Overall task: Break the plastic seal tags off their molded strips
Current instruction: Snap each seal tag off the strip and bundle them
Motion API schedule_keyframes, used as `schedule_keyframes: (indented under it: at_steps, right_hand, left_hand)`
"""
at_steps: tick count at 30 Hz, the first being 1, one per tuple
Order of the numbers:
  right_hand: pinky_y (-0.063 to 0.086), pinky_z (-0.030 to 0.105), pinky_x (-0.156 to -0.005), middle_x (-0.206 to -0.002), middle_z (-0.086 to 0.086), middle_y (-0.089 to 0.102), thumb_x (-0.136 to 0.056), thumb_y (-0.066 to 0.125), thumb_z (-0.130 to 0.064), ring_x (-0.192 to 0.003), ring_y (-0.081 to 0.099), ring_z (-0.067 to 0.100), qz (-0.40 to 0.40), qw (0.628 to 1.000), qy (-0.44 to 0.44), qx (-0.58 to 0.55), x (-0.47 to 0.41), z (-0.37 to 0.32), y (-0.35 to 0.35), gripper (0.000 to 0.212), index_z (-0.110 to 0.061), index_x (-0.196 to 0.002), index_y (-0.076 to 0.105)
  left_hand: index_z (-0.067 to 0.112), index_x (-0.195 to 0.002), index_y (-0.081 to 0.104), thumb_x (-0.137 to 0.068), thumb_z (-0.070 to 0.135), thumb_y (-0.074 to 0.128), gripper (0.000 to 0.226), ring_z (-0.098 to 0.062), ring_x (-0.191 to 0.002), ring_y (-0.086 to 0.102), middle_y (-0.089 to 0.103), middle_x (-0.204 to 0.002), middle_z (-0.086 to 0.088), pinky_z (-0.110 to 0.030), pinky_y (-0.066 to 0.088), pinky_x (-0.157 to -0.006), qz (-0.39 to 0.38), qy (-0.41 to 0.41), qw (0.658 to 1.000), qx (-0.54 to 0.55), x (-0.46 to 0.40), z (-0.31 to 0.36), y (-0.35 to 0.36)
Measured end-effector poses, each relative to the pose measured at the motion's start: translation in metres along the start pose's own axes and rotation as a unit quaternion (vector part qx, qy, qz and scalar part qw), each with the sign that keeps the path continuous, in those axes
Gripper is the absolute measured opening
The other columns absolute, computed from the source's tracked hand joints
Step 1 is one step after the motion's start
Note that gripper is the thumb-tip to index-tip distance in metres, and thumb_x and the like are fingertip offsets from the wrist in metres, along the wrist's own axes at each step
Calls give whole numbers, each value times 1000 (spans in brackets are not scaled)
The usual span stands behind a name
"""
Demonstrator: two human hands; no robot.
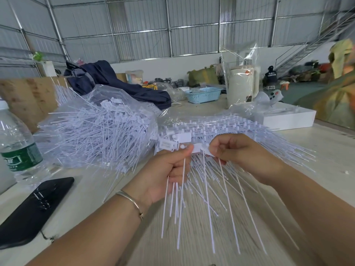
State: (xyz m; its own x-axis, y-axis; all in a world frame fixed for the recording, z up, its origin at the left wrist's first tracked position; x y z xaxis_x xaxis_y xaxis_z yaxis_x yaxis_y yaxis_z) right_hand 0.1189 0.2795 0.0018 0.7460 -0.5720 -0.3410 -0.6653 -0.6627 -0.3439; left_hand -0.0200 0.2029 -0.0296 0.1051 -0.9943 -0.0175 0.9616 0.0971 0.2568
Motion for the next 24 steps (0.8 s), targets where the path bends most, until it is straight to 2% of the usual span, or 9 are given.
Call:
schedule_keyframes:
  at_steps: [3, 5, 7, 11, 14, 17, 20, 22, 24]
  right_hand:
    - [39, 9, -56, -58, -1, 54, -90, 62, -11, -55, 49, 7, -27, 999, -12, -43, 0, -3, 3, 14, -6, -77, 63]
    - [39, 8, -55, -59, 0, 55, -83, 65, -19, -54, 50, 6, -40, 998, -17, -54, 0, -2, 5, 21, 3, -81, 64]
    - [38, 7, -54, -57, -2, 55, -78, 66, -23, -52, 50, 5, -53, 997, -14, -60, 1, -1, 7, 30, 7, -82, 62]
    - [37, 7, -50, -54, -6, 55, -76, 68, -24, -47, 48, 1, -61, 995, -8, -73, 1, 3, 10, 22, -3, -76, 63]
    - [38, 8, -52, -56, -6, 56, -76, 69, -26, -50, 50, 2, -63, 996, -18, -67, 2, 0, 12, 22, -4, -75, 65]
    - [41, 13, -55, -56, -3, 58, -77, 69, -25, -53, 51, 7, -58, 996, -34, -57, 3, -6, 12, 18, -9, -72, 66]
    - [44, 24, -60, -57, 3, 60, -76, 70, -38, -57, 53, 16, -30, 998, -48, 7, 2, -10, 7, 32, -8, -68, 65]
    - [37, 26, -57, -55, 7, 51, -71, 70, -51, -55, 45, 17, -3, 996, -51, 71, 2, -9, 6, 52, 0, -67, 61]
    - [29, 23, -53, -54, 5, 41, -67, 72, -54, -52, 36, 14, 30, 992, -55, 112, 2, -6, 5, 58, 2, -65, 57]
  left_hand:
    - [22, -65, 69, -89, 26, 61, 26, 0, -37, 22, 19, -56, 9, -15, 15, -36, -79, -18, 995, 52, 4, -2, 15]
    - [22, -70, 68, -83, 30, 66, 16, 0, -37, 22, 18, -57, 9, -13, 19, -35, -109, -45, 991, 68, 6, -8, 21]
    - [19, -69, 62, -82, 32, 68, 19, -1, -37, 21, 20, -55, 8, -13, 22, -34, -110, -75, 989, 70, 6, -16, 21]
    - [22, -61, 58, -84, 42, 59, 30, -1, -39, 20, 20, -55, 8, -16, 13, -39, -99, -97, 990, 5, 7, -19, 20]
    - [19, -70, 45, -77, 61, 55, 44, -3, -43, 16, 21, -56, 8, -17, 12, -41, -109, -113, 985, -77, 10, -22, 23]
    - [14, -74, 52, -71, 72, 50, 58, -4, -44, 15, 22, -56, 9, -15, 16, -40, -121, -109, 981, -106, 11, -26, 29]
    - [23, -72, 68, -68, 68, 67, 46, -2, -42, 18, 22, -57, 8, -15, 16, -39, -120, -79, 989, -41, 10, -19, 30]
    - [24, -62, 66, -65, 58, 80, 37, -2, -39, 21, 25, -53, 9, -14, 19, -37, -109, -56, 992, -7, 8, -12, 26]
    - [21, -60, 56, -67, 47, 81, 37, -4, -36, 22, 28, -49, 9, -16, 20, -35, -73, -45, 996, 11, 4, -10, 19]
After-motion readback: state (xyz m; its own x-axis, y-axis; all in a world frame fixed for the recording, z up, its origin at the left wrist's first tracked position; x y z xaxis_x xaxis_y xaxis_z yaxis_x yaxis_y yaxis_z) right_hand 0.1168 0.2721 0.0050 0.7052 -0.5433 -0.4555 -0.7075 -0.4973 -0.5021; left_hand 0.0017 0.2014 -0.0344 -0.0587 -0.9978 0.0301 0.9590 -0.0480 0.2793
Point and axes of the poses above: each hand's wrist, its own x-axis away from the middle knuckle, its own y-axis out of the palm, z = x × y, the point moved 6 cm from there along -x, towards the middle knuckle
